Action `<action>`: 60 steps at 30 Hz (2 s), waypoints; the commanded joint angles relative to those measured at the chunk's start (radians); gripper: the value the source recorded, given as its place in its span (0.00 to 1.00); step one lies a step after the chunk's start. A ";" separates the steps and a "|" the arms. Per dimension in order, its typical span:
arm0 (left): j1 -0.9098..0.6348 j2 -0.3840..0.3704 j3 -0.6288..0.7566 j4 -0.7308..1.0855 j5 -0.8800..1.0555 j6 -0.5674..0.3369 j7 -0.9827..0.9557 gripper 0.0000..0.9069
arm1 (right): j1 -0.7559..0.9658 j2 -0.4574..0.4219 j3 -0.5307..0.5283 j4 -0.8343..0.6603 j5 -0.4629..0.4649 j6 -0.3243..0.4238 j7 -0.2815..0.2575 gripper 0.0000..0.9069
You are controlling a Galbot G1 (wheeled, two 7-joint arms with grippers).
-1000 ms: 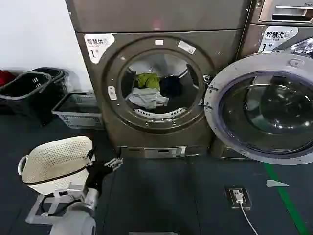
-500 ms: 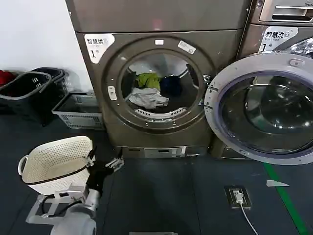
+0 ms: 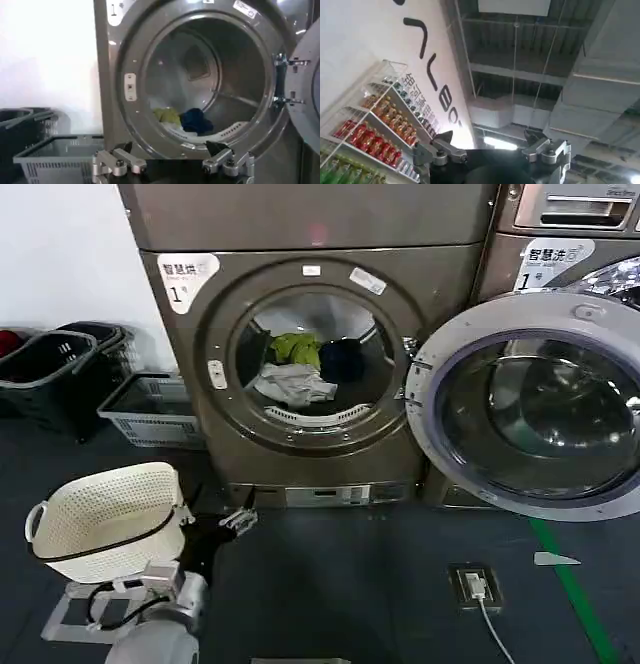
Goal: Grasp the clothes from the dryer.
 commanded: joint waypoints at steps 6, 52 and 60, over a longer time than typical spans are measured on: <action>-0.001 -0.006 0.027 0.005 0.014 0.000 0.001 1.00 | 0.006 0.001 -0.009 0.001 0.001 0.003 -0.001 1.00; -0.012 0.001 0.022 0.000 0.012 0.004 0.009 1.00 | 0.013 0.008 -0.024 0.002 0.051 0.104 -0.020 1.00; -0.013 0.001 0.023 0.001 0.011 0.004 0.009 1.00 | 0.012 0.008 -0.026 0.004 0.055 0.108 -0.029 1.00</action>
